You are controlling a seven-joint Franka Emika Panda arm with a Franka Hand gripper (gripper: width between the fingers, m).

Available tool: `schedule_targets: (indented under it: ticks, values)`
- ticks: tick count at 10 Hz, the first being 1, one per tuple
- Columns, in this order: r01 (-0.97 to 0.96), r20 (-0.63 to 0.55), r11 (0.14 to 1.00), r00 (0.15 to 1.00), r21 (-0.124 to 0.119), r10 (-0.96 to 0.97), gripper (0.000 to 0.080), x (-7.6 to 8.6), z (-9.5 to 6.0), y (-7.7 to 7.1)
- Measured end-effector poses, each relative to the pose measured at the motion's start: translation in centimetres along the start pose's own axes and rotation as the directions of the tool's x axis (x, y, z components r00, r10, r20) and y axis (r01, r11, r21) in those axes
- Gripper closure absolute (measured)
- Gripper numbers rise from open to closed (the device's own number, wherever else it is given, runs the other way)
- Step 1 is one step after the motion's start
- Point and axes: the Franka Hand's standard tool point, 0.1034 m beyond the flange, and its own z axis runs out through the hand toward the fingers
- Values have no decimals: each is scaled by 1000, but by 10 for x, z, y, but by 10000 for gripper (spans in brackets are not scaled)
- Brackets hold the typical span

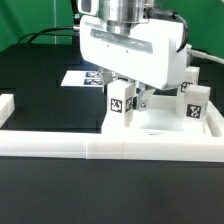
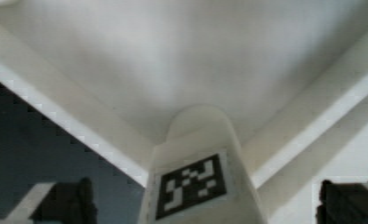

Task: Assemble square table

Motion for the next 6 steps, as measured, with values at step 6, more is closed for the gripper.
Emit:
schedule_targets:
  ticks: [6]
  values:
    - [22, 17, 999, 1000, 29, -23, 151, 10, -28, -1]
